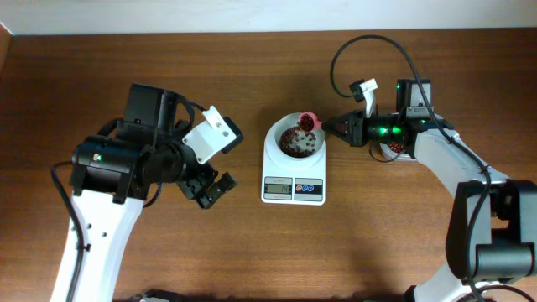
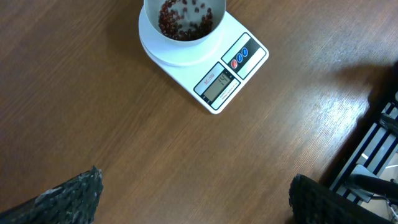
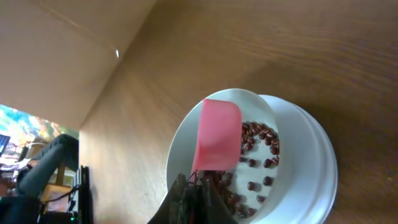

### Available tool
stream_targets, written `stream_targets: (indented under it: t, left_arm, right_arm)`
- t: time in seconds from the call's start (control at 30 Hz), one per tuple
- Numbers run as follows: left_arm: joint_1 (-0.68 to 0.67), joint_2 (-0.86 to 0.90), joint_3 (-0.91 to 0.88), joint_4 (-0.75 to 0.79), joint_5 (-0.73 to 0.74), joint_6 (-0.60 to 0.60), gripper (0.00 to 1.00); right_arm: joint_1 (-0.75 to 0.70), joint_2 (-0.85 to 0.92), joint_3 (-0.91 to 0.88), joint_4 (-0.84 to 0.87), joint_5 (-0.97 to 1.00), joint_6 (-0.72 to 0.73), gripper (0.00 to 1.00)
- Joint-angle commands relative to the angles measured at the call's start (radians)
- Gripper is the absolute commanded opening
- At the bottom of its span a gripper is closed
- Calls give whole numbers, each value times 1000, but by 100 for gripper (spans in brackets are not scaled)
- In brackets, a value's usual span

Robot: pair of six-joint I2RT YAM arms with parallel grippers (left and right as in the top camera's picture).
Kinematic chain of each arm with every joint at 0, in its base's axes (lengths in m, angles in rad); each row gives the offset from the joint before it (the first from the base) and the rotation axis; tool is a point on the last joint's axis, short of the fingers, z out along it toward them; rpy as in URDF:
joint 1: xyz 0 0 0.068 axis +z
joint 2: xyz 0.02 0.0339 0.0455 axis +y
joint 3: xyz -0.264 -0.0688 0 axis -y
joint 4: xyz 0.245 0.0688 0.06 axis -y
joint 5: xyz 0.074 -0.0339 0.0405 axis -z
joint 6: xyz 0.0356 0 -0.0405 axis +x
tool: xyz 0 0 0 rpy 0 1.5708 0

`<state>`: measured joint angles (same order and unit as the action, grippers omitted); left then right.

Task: Scoop and weigh 50g on scale
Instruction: 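Tip the pink scoop over the bowl to pour more beans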

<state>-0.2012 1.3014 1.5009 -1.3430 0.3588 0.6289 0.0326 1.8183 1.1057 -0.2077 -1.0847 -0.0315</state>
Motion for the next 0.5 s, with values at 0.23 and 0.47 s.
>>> stream_targets:
  t: [0.23,0.47]
  left_arm:
    - [5,-11,21,2,-4,15,99]
    - [5,-11,21,2,-4,15,99]
  right_arm:
    - [6,-26,-1,13,3,-42,4]
    - [6,-26,-1,18,1,3,4]
